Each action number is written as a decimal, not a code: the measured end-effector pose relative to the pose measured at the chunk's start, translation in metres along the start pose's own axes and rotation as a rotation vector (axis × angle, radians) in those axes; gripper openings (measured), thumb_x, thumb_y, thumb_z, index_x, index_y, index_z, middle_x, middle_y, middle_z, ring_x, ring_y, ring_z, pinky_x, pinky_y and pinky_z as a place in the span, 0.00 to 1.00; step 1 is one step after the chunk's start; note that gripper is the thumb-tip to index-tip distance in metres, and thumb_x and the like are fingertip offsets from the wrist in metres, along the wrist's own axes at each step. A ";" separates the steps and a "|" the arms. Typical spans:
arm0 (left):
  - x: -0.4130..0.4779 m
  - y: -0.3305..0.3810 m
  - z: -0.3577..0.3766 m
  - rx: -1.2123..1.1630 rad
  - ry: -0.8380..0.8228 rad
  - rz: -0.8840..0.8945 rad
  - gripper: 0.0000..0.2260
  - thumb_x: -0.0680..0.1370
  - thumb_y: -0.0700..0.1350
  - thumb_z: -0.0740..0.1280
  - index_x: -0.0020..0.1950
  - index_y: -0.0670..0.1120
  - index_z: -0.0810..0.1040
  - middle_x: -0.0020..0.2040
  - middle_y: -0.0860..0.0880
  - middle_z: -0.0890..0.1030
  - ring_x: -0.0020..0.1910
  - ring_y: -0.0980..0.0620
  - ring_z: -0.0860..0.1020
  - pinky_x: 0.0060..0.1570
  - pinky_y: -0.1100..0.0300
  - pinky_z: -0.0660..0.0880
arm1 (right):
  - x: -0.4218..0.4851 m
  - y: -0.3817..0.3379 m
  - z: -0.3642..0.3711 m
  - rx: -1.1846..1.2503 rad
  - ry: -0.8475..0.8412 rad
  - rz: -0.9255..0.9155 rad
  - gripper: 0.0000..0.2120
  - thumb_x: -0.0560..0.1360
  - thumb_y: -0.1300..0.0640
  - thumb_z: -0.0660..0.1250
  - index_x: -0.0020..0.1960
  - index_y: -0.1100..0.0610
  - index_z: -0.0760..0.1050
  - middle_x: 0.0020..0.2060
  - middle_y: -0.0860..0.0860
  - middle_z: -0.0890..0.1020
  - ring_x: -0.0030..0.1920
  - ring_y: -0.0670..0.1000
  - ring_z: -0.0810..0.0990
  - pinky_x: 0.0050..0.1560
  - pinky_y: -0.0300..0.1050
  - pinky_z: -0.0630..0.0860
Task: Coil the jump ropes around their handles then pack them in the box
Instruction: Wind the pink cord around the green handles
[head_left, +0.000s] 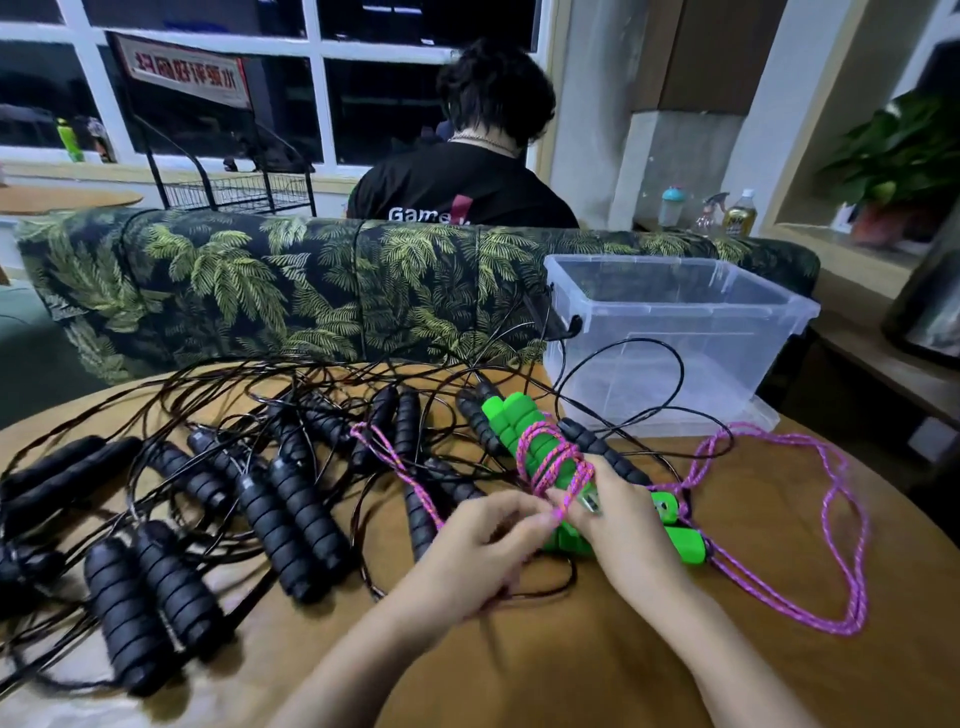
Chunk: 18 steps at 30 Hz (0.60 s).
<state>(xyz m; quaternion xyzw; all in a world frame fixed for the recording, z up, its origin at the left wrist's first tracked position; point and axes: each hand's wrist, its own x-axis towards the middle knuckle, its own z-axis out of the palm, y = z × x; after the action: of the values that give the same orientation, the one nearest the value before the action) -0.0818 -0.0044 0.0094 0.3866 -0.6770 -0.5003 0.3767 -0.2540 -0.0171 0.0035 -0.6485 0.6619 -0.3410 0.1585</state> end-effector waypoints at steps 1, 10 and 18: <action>0.006 -0.002 -0.007 0.036 -0.006 0.027 0.09 0.80 0.51 0.66 0.53 0.47 0.81 0.33 0.54 0.78 0.29 0.54 0.73 0.30 0.61 0.70 | 0.003 0.001 0.000 0.017 -0.015 0.019 0.17 0.77 0.51 0.70 0.63 0.55 0.73 0.44 0.51 0.83 0.45 0.52 0.81 0.47 0.47 0.76; 0.039 -0.036 -0.040 0.354 0.197 0.129 0.12 0.82 0.43 0.63 0.39 0.54 0.77 0.29 0.60 0.76 0.29 0.61 0.71 0.34 0.62 0.67 | 0.008 0.008 0.017 0.541 -0.212 0.159 0.22 0.71 0.40 0.73 0.58 0.53 0.79 0.50 0.49 0.86 0.53 0.50 0.84 0.57 0.56 0.80; 0.037 -0.049 -0.034 0.321 0.508 0.213 0.06 0.76 0.46 0.70 0.50 0.47 0.85 0.33 0.61 0.82 0.31 0.68 0.76 0.35 0.71 0.71 | -0.011 -0.005 0.050 0.975 -0.105 0.182 0.20 0.72 0.41 0.71 0.61 0.49 0.77 0.54 0.49 0.85 0.56 0.52 0.83 0.58 0.59 0.79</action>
<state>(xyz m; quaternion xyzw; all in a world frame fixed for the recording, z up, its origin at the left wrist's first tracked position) -0.0591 -0.0604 -0.0261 0.4807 -0.6683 -0.2321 0.5182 -0.2168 -0.0187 -0.0315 -0.4548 0.4705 -0.5626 0.5053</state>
